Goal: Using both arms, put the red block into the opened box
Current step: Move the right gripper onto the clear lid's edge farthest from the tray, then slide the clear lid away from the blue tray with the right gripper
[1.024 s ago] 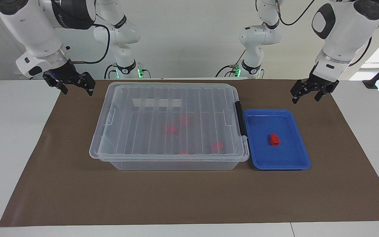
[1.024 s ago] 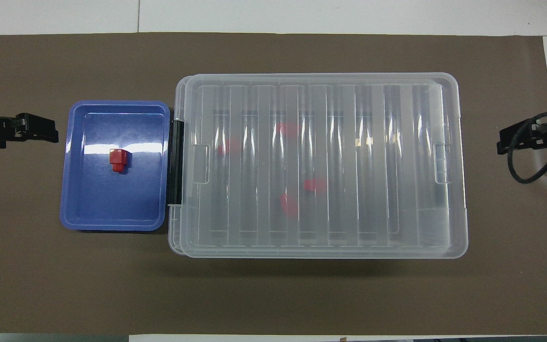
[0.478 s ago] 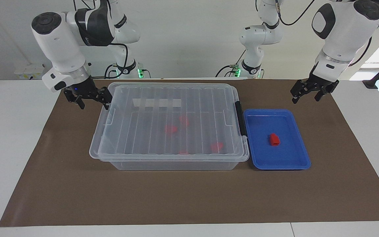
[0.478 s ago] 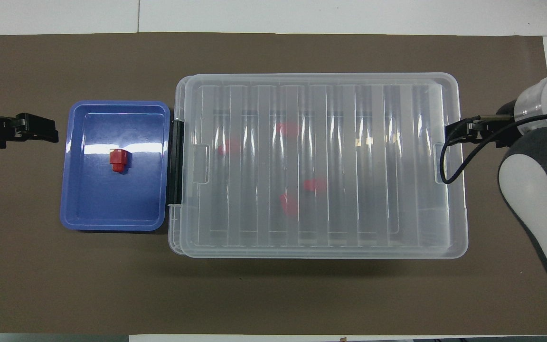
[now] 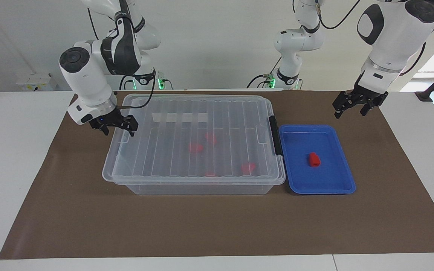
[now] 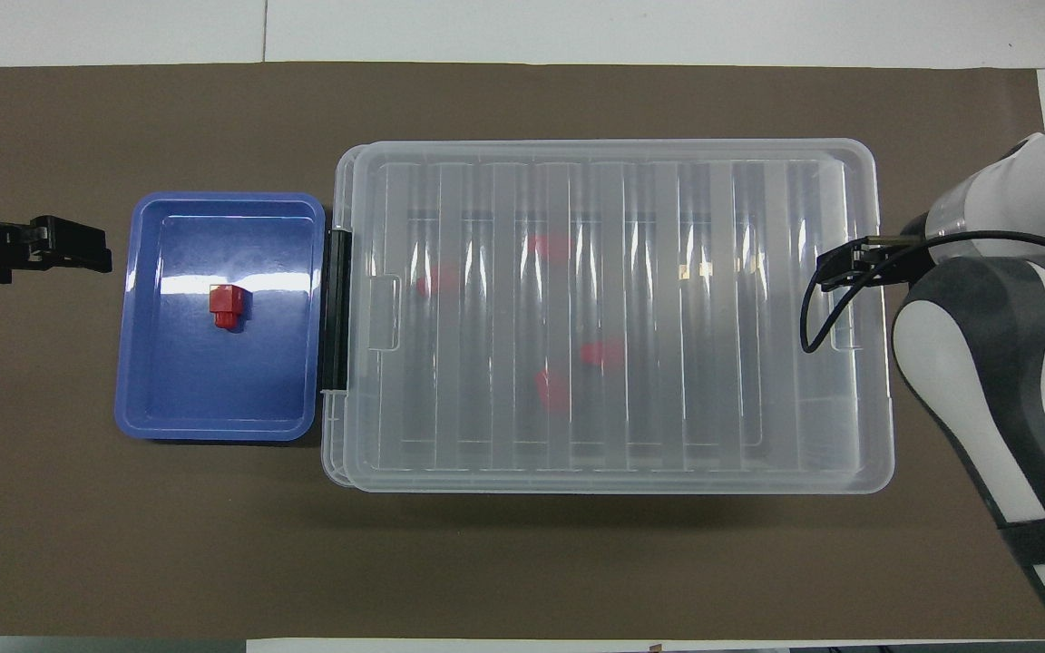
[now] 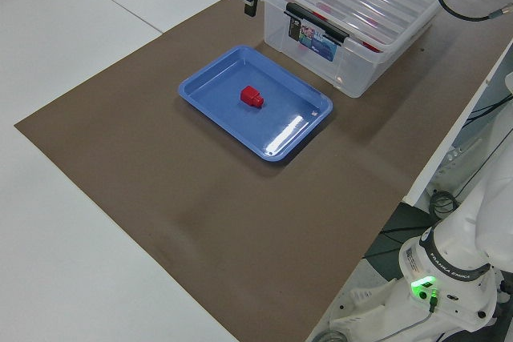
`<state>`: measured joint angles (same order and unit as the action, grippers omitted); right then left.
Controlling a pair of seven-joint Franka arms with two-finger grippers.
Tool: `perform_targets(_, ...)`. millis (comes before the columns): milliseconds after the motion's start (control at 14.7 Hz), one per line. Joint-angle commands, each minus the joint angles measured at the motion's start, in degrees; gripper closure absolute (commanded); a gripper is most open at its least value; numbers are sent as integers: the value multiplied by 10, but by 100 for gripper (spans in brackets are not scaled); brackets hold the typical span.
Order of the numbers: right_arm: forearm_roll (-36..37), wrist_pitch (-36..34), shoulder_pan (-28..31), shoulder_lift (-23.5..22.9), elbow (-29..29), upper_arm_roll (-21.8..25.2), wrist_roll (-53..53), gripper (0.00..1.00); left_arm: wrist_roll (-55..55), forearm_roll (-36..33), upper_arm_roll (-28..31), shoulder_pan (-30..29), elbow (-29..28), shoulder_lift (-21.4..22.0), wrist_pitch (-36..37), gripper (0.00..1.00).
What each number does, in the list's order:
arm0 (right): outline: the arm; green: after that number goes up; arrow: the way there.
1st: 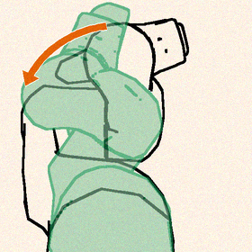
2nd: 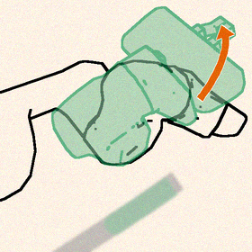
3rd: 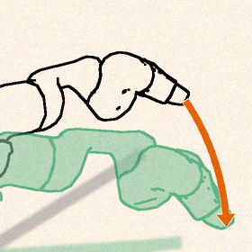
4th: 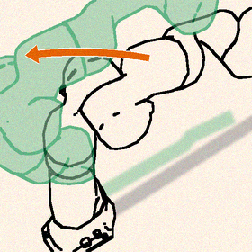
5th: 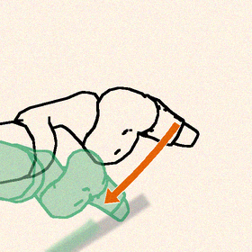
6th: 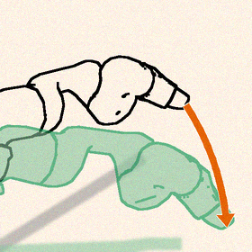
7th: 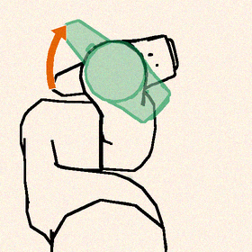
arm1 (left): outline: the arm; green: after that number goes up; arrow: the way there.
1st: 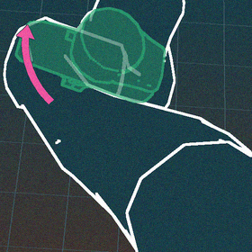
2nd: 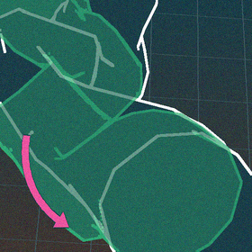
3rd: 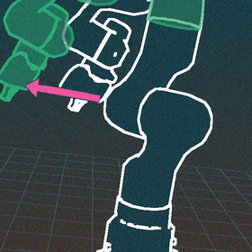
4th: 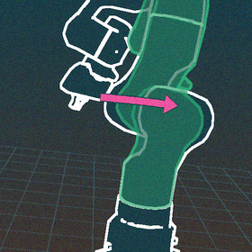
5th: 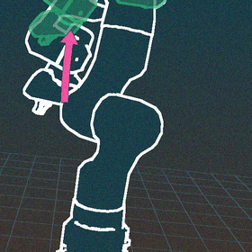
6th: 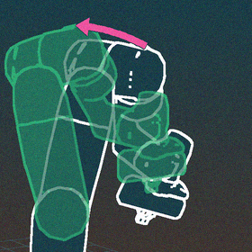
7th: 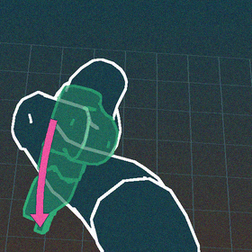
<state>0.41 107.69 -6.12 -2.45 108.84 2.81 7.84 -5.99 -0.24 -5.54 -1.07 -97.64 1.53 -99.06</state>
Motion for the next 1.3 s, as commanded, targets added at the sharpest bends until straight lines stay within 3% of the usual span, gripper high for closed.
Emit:
perform_targets(0, -8, 12, 9, 26, 30, 0, -24, 0, 1, -8, -3, -5, -2, 5, 8, 0)
perform_targets(478, -7, 11, 42, 38, 59, 1, -66, 0, 1, -8, -3, -5, -2, 5, 8, 0)
perform_targets(1229, 2, 12, 113, 37, 57, 3, -152, 0, 1, -8, -3, -5, -2, 5, 8, 0)
